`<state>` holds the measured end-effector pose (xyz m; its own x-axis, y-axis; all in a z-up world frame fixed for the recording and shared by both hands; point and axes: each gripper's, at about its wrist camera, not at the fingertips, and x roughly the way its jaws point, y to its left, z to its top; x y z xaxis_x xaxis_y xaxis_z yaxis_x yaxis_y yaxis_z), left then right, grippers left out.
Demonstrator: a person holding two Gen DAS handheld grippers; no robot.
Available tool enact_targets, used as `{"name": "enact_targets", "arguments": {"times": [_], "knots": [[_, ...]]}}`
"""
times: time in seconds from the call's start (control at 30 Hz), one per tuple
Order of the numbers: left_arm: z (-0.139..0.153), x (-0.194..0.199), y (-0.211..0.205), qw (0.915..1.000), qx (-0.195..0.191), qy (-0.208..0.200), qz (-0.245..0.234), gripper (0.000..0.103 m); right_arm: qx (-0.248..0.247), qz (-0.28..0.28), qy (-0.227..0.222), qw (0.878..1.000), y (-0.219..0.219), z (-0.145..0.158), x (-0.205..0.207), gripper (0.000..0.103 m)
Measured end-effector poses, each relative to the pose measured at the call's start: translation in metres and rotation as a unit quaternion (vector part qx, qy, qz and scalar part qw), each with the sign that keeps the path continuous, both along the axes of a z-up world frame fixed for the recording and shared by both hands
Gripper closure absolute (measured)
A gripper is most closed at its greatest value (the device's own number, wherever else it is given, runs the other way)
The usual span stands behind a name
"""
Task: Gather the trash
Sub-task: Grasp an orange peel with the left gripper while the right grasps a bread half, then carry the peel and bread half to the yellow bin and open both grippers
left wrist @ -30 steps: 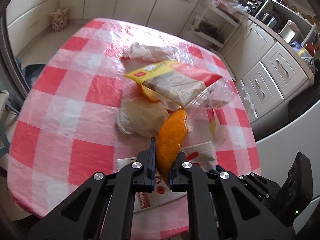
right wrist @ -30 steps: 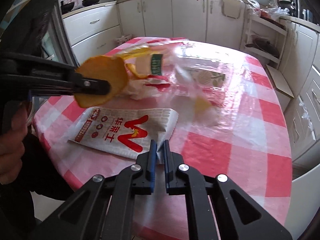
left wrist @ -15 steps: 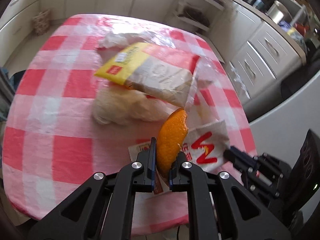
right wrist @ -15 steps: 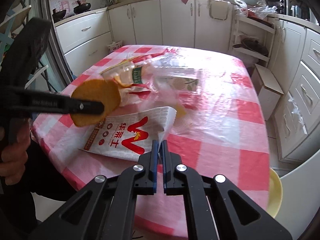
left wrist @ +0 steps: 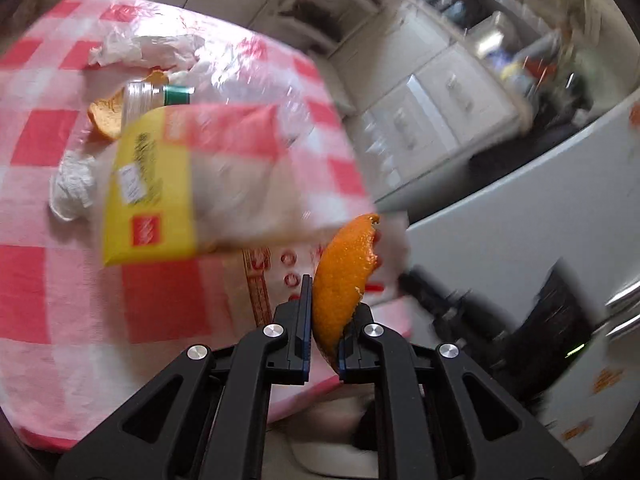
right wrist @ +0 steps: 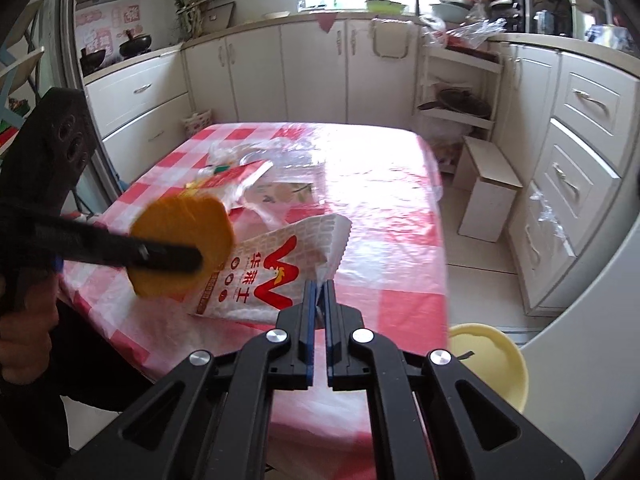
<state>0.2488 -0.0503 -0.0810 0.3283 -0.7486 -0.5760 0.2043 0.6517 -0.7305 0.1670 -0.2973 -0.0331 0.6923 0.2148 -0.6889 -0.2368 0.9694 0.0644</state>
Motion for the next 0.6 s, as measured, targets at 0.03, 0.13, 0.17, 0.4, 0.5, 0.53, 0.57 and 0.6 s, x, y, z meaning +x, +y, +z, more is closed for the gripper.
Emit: {"name": "enact_targets", "arguments": {"times": [0.03, 0.13, 0.17, 0.4, 0.5, 0.53, 0.57, 0.6], "knots": [[0.000, 0.001, 0.006, 0.9994, -0.032, 0.008, 0.010, 0.095, 0.001, -0.005, -0.002, 1.000, -0.004, 0.001, -0.002, 0.098], [0.003, 0.001, 0.009, 0.9968, -0.074, 0.009, 0.030, 0.095, 0.001, -0.017, -0.005, 1.000, -0.015, 0.002, -0.009, 0.098], [0.004, -0.001, 0.004, 0.9981, -0.054, 0.003, 0.029, 0.095, 0.000, -0.022, -0.007, 1.000, -0.019, 0.003, -0.011, 0.098], [0.006, -0.007, -0.046, 0.9996, 0.019, -0.010, -0.018, 0.095, 0.001, -0.061, -0.025, 0.998, -0.048, 0.012, -0.024, 0.098], [0.012, -0.012, -0.064, 0.9984, 0.041, -0.029, -0.026, 0.095, -0.009, -0.082, -0.037, 0.996, -0.062, 0.017, -0.031, 0.098], [0.014, -0.017, -0.071, 0.9975, 0.051, -0.037, -0.030, 0.095, -0.013, -0.088, -0.041, 0.995, -0.067, 0.018, -0.032, 0.098], [0.016, -0.019, -0.079, 0.9964, 0.064, -0.045, -0.032, 0.095, -0.017, -0.097, -0.046, 0.994, -0.073, 0.020, -0.035, 0.098], [0.016, -0.020, -0.084, 0.9955, 0.072, -0.051, -0.034, 0.095, -0.019, -0.104, -0.049, 0.993, -0.078, 0.022, -0.037, 0.098]]}}
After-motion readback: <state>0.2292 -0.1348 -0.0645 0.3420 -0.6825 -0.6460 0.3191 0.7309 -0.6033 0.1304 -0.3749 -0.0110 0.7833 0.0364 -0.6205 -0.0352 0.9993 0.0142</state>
